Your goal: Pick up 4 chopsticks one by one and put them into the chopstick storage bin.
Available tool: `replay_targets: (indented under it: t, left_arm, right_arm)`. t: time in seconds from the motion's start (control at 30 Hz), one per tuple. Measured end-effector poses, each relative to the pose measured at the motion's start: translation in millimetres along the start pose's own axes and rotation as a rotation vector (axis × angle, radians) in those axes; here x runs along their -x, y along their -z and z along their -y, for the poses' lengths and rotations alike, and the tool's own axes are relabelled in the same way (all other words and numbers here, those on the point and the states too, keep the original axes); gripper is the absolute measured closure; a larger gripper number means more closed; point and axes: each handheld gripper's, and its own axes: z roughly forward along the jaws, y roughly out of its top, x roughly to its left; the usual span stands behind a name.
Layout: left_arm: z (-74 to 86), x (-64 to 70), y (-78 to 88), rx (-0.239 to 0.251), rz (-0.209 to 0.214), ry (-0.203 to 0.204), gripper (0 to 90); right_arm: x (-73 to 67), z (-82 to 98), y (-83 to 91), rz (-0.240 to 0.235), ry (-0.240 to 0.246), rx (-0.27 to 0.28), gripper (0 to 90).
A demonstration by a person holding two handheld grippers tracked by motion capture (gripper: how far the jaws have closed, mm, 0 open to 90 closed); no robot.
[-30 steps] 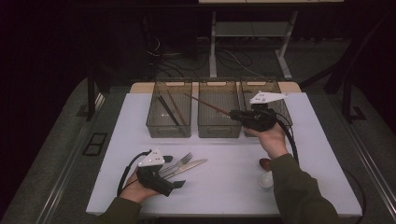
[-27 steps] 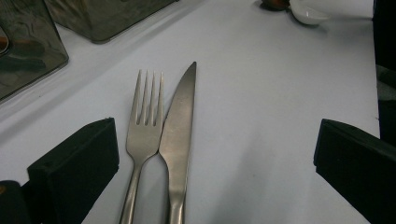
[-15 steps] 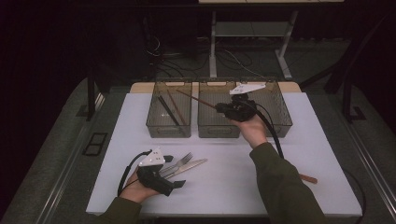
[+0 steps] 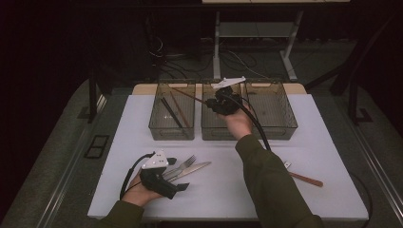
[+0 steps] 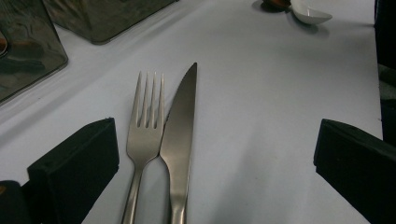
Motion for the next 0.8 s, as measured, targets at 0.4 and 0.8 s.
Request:
replay_targets:
  t: [0.4, 0.8]
  left_arm:
    - [0.0, 0.0, 0.1, 0.006, -0.002, 0.002, 0.0]
    - [-0.2, -0.3, 0.9, 0.005, -0.003, 0.000, 0.0]
  right_arm:
    - [-15.8, -12.4, -36.7, 0.025, 0.008, -0.057, 84.1]
    - [-31.1, -13.3, -70.1, 0.030, 0.018, -0.122, 83.9]
